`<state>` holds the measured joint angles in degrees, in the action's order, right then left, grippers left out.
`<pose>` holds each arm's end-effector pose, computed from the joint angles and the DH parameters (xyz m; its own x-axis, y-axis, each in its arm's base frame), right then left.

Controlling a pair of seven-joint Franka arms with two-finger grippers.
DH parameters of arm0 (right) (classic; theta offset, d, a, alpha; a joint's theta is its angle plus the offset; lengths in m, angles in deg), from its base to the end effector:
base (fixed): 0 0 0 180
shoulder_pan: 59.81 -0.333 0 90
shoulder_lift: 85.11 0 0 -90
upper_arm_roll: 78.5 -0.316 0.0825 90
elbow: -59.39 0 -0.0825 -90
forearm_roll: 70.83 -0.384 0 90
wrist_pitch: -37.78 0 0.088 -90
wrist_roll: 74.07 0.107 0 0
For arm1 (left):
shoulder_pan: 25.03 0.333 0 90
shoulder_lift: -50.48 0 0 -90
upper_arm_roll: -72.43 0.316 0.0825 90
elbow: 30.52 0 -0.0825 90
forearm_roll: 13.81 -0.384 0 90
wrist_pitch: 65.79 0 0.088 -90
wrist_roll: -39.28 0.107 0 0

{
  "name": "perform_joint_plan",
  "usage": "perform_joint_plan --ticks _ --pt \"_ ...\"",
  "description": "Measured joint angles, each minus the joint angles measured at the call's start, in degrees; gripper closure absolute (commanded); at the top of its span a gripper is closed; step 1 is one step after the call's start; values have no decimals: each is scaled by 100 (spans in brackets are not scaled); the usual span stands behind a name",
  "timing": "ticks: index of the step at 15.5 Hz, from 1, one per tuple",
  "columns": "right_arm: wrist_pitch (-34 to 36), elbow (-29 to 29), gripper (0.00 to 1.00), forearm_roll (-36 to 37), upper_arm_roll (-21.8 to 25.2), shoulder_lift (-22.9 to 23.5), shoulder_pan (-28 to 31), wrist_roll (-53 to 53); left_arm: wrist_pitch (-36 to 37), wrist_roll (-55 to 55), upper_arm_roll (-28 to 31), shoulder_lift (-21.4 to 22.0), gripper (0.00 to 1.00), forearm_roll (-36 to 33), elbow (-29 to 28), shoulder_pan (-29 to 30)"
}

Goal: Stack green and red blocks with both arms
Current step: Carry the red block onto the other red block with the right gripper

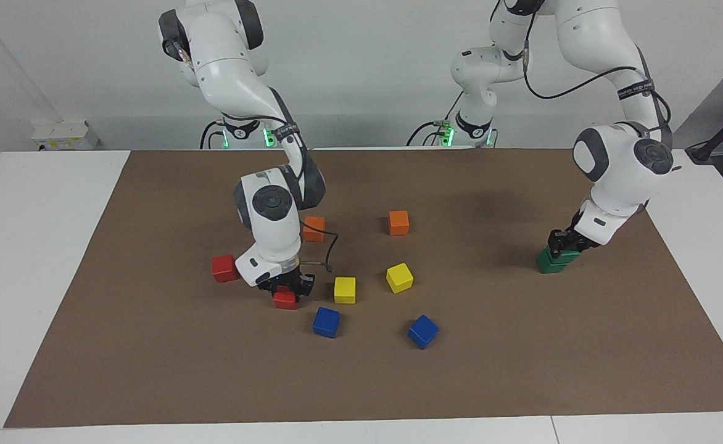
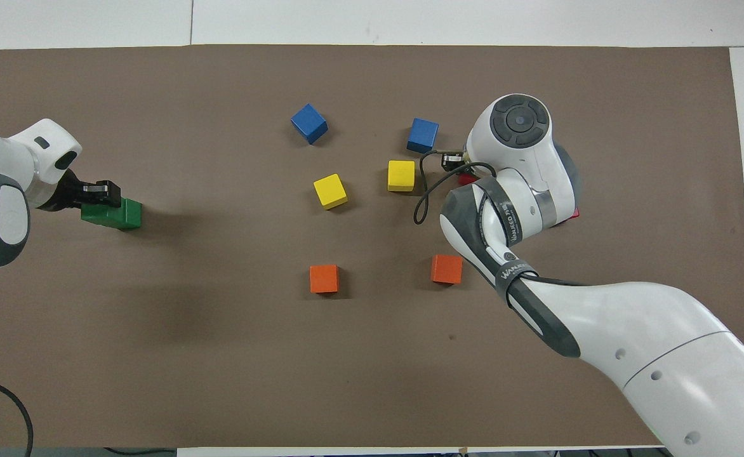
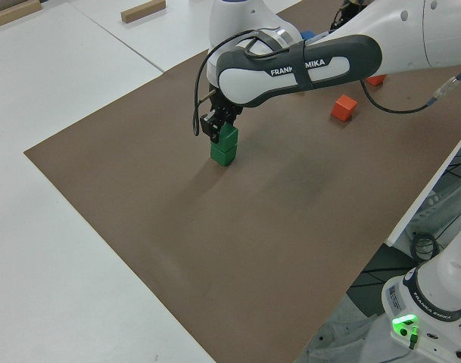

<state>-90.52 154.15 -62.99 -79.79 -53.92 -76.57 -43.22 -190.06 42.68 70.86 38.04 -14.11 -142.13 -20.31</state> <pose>0.6540 0.2070 0.2989 0.9866 -0.1405 0.0828 -0.1461 -0.9871 0.0657 0.6004 0.0339 0.3705 1.0000 -0.0066 0.0040 -0.0067 -1.0000 0.0013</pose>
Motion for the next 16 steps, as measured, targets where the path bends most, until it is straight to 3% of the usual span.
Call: perform_joint_plan --ticks 2,3,4,5,8,11,16 --pt "244 -48 100 0 1 -23 10 -111 -76 0 -2 -6 100 4 -34 0" --pt "388 -62 100 0 1 -77 23 -270 -93 0 -2 -6 72 5 -37 0" --pt "582 -78 100 0 1 -172 47 -505 -98 0 -2 -6 22 6 -38 0" --pt "798 -92 100 -1 2 -307 83 -786 -102 0 -2 -6 0 6 -39 0" --pt "1480 -68 100 -12 4 -877 287 -1847 -106 3 -4 -6 0 6 -47 0" --pt "1614 380 100 -31 4 -1450 634 -2821 -132 3 -6 -8 0 7 -138 -1" --pt "543 1762 100 -259 6 -2103 1024 -3716 -130 3 -10 8 0 7 -140 -1"
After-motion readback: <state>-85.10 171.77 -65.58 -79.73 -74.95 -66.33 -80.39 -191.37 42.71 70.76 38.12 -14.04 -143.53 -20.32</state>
